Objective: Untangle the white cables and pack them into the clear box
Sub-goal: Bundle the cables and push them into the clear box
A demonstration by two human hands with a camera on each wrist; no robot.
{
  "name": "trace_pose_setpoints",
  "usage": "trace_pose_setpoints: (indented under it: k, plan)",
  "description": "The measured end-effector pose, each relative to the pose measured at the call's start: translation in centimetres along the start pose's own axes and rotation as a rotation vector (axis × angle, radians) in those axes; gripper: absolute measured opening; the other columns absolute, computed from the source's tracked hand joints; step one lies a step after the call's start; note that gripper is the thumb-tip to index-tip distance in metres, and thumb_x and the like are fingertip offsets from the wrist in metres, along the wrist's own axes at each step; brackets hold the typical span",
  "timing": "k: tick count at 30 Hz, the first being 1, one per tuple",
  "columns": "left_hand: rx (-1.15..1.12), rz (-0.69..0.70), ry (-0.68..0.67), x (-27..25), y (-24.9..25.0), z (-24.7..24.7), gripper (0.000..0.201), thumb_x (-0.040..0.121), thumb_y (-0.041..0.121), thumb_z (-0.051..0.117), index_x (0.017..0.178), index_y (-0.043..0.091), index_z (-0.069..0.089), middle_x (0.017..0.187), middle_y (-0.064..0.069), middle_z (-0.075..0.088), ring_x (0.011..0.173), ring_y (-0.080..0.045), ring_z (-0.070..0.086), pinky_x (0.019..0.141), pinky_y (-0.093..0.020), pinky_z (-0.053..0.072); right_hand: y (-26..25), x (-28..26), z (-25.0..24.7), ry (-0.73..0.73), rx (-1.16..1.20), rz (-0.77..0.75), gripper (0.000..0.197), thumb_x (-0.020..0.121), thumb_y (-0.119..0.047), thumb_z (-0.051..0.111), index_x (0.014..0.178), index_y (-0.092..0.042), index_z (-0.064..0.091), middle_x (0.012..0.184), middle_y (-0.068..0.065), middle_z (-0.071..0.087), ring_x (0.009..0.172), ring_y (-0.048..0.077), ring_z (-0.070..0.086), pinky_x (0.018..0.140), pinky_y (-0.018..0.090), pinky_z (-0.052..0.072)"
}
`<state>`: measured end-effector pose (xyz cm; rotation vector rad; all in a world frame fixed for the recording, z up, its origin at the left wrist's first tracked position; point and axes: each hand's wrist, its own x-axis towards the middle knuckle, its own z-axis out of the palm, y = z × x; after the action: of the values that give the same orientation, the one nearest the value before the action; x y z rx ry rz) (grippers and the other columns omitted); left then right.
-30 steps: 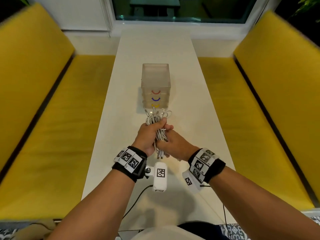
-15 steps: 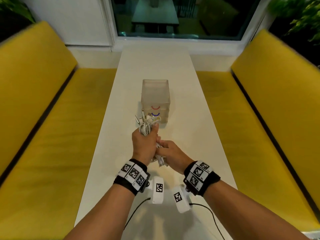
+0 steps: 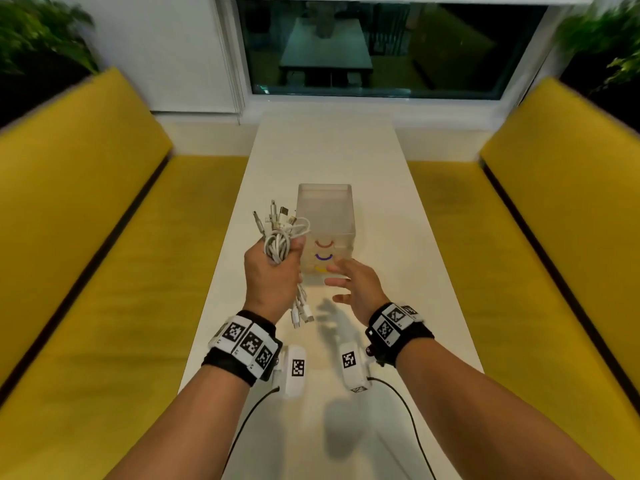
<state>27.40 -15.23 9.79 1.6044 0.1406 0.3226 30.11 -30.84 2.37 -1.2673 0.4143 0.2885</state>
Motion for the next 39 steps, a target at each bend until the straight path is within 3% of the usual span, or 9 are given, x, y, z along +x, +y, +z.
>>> trace_pose_setpoints:
  k: [8, 16, 19, 24, 27, 30, 33, 35, 39]
  plan:
    - [0.042, 0.033, 0.018, 2.0, -0.6, 0.6, 0.02, 0.095, 0.019, 0.069, 0.076, 0.017, 0.062, 0.056, -0.007, 0.054, 0.047, -0.021, 0.05, 0.045, -0.028, 0.046, -0.3, 3.8, 2.7, 0.089, 0.006, -0.02, 0.017, 0.089, -0.019, 0.062, 0.103, -0.021, 0.071, 0.106, 0.005, 0.073, 0.083, 0.021, 0.066, 0.062, 0.033, 0.048]
    - [0.027, 0.044, 0.06, 3.4, -1.0, 0.8, 0.015, 0.094, 0.021, 0.07, 0.08, 0.021, 0.065, 0.06, 0.003, 0.059, 0.053, -0.018, 0.055, 0.051, -0.029, 0.049, 0.8, 5.0, 3.5, 0.259, 0.04, -0.04, 0.007, 0.09, -0.025, 0.065, 0.093, -0.02, 0.071, 0.097, 0.004, 0.077, 0.073, 0.016, 0.067, 0.059, 0.03, 0.047]
    - [0.037, 0.037, 0.05, 3.7, -1.3, 0.9, 0.012, 0.094, 0.023, 0.07, 0.083, 0.019, 0.066, 0.061, 0.004, 0.06, 0.054, -0.017, 0.056, 0.052, -0.028, 0.049, 0.0, 5.3, 4.0, 0.283, -0.001, -0.062, 0.009, 0.088, -0.027, 0.067, 0.087, -0.021, 0.074, 0.084, 0.001, 0.074, 0.066, 0.016, 0.062, 0.055, 0.028, 0.044]
    - [0.133, -0.016, -0.028, 3.9, -2.0, 0.9, 0.018, 0.091, 0.032, 0.073, 0.085, 0.016, 0.067, 0.06, 0.003, 0.062, 0.05, -0.013, 0.056, 0.053, -0.027, 0.047, -0.5, 4.0, 3.9, 0.257, -0.052, -0.079, 0.015, 0.088, -0.026, 0.068, 0.094, -0.014, 0.075, 0.081, 0.001, 0.07, 0.067, 0.016, 0.06, 0.055, 0.024, 0.043]
    - [0.292, -0.053, -0.073, 4.1, -2.5, 1.0, 0.023, 0.089, 0.035, 0.074, 0.099, 0.015, 0.067, 0.077, 0.005, 0.067, 0.065, -0.011, 0.062, 0.061, -0.025, 0.047, 1.6, 2.2, 3.0, 0.256, -0.079, -0.134, 0.018, 0.091, -0.021, 0.068, 0.095, -0.004, 0.075, 0.08, 0.002, 0.07, 0.069, 0.013, 0.06, 0.051, 0.018, 0.043]
    - [0.462, -0.115, -0.151, 3.9, -2.2, 1.9, 0.038, 0.087, 0.024, 0.071, 0.113, 0.015, 0.045, 0.091, 0.004, 0.062, 0.074, -0.009, 0.062, 0.056, -0.018, 0.044, 4.1, 0.3, 2.8, 0.271, -0.056, -0.151, 0.018, 0.094, -0.021, 0.066, 0.086, -0.006, 0.073, 0.077, 0.001, 0.069, 0.067, 0.012, 0.059, 0.054, 0.022, 0.044]
    - [0.633, -0.111, -0.279, 3.7, -2.4, 3.2, 0.043, 0.088, 0.022, 0.066, 0.113, 0.018, 0.031, 0.091, 0.002, 0.06, 0.075, -0.019, 0.064, 0.063, -0.032, 0.052, 5.8, -0.9, 3.0, 0.306, -0.046, -0.148, 0.02, 0.095, -0.019, 0.065, 0.079, -0.009, 0.071, 0.071, 0.0, 0.067, 0.063, 0.011, 0.055, 0.059, 0.028, 0.044]
    - [0.819, -0.126, -0.373, 3.5, -2.7, 4.1, 0.038, 0.091, 0.019, 0.062, 0.116, 0.016, 0.033, 0.092, 0.002, 0.058, 0.076, -0.021, 0.061, 0.066, -0.032, 0.047, 6.3, -1.5, 3.2, 0.316, -0.041, -0.159, 0.022, 0.095, -0.016, 0.063, 0.075, -0.011, 0.069, 0.068, 0.0, 0.065, 0.063, 0.013, 0.053, 0.061, 0.03, 0.043]
    - [1.199, -0.074, -0.569, 3.1, -2.4, 5.7, 0.02, 0.094, 0.012, 0.053, 0.113, 0.009, 0.054, 0.107, -0.008, 0.065, 0.08, -0.022, 0.055, 0.07, -0.03, 0.041, 6.4, -1.9, 3.0, 0.325, -0.016, -0.115, 0.029, 0.094, 0.0, 0.053, 0.069, -0.011, 0.064, 0.061, -0.002, 0.06, 0.058, 0.012, 0.049, 0.056, 0.027, 0.04]
